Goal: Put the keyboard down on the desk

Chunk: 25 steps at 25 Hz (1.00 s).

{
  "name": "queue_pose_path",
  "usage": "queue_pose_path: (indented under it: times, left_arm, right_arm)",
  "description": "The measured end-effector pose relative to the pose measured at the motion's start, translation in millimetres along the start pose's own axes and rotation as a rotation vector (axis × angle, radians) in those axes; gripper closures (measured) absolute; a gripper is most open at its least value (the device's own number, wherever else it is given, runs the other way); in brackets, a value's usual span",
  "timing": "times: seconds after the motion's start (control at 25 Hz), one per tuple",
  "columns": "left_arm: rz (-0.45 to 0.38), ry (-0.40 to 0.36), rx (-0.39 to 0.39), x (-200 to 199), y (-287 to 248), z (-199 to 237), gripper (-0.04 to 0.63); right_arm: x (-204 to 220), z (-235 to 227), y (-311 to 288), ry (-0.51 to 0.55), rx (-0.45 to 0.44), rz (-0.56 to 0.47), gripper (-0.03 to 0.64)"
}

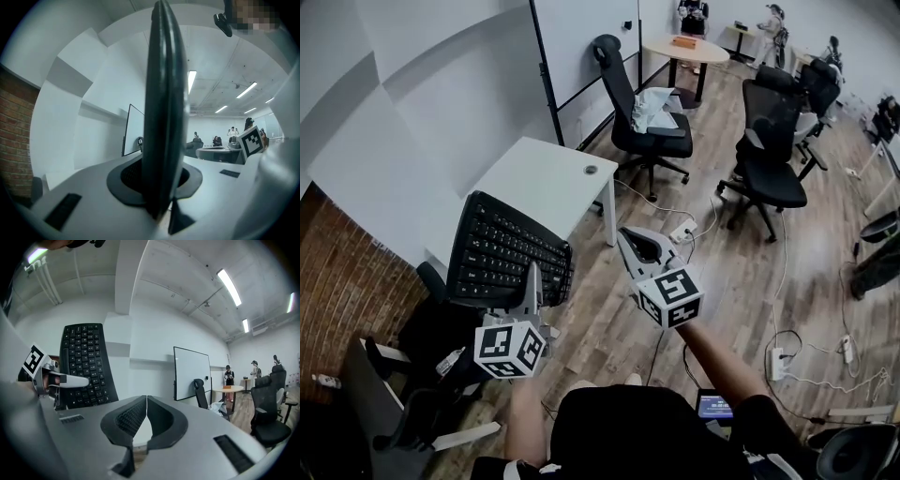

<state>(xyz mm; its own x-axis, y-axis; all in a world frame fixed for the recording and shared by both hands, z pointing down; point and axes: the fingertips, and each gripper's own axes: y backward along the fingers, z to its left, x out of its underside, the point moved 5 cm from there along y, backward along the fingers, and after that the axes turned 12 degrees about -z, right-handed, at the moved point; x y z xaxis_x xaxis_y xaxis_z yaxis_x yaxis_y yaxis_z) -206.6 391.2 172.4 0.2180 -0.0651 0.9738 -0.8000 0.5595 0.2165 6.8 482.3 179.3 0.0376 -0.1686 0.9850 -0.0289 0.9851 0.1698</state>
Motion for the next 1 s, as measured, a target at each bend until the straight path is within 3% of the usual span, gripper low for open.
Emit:
queue_pose_path:
  times: [0.36, 1.0]
  left_arm:
    - [0.014, -0.004, 0.003, 0.5, -12.8, -10.6, 0.508]
    - [0.002, 0.025, 0.01, 22.2, -97.6, 45.7, 0.508]
  right_arm:
    - [4.7, -16.9, -1.0, -0.026, 0.013, 0.002, 0.575]
    - [23.7, -52.5, -89.2, -0.007, 0.028, 0.018, 0.575]
